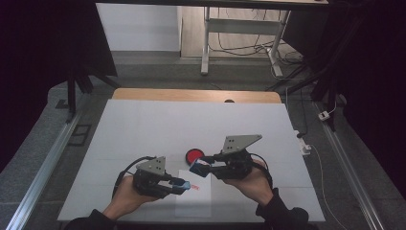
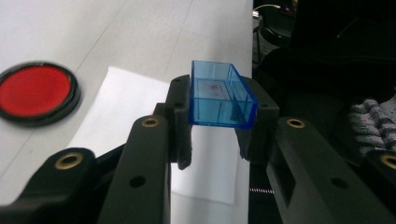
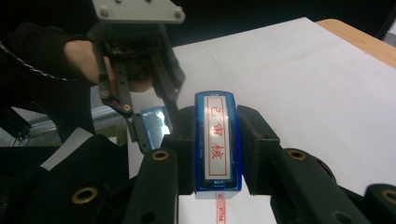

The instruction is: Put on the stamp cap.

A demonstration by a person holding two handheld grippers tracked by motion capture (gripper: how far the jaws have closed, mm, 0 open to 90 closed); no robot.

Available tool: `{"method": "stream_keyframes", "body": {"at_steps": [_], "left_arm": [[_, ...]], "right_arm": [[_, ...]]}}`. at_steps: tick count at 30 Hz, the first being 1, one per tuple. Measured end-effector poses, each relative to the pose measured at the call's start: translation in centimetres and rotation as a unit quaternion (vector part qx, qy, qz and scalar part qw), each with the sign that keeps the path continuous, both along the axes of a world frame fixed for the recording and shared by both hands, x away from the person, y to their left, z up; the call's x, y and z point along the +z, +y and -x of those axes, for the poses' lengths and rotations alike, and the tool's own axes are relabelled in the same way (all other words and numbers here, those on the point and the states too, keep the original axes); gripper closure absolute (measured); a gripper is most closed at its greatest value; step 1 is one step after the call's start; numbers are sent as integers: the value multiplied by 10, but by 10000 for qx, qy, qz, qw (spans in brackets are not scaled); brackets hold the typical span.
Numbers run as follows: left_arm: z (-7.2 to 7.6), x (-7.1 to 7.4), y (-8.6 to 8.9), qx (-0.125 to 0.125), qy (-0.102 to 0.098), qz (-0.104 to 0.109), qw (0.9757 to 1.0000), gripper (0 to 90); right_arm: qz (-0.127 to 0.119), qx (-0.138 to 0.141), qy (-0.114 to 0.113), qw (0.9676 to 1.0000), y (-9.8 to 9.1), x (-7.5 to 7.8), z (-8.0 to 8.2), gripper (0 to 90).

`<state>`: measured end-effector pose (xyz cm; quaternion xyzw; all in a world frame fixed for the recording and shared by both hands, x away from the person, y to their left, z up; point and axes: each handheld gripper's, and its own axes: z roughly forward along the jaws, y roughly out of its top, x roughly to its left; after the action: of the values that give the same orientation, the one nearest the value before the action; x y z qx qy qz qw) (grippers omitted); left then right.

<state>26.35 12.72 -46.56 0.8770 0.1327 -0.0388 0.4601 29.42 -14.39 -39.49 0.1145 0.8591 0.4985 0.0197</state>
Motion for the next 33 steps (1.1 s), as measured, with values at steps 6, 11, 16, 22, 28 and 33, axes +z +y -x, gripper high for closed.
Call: {"method": "stream_keyframes", "body": {"at_steps": [6, 11, 16, 22, 28, 33], "left_arm": [[-11, 0, -9, -313, -117, 183, 9993, 686], [-20, -1, -14, -567, -100, 354, 9977, 687], [-25, -5, -16, -803, -78, 449, 9957, 687], [-28, -6, -16, -968, -60, 583, 9936, 688], [-32, -8, -15, -1020, 6, 685, 9924, 688], [-33, -8, -15, -1109, 37, 813, 9905, 689]], "right_arm": [[-41, 111, 25, 9999, 2, 0, 1, 702], [-49, 219, 53, 9997, 3, -1, 2, 702], [-25, 345, 74, 9994, 6, -3, 4, 702], [2, 513, 91, 9986, 10, -4, 7, 702], [2, 597, 127, 9981, 11, -5, 7, 702], [19, 649, 146, 9978, 12, -6, 8, 702]]}}
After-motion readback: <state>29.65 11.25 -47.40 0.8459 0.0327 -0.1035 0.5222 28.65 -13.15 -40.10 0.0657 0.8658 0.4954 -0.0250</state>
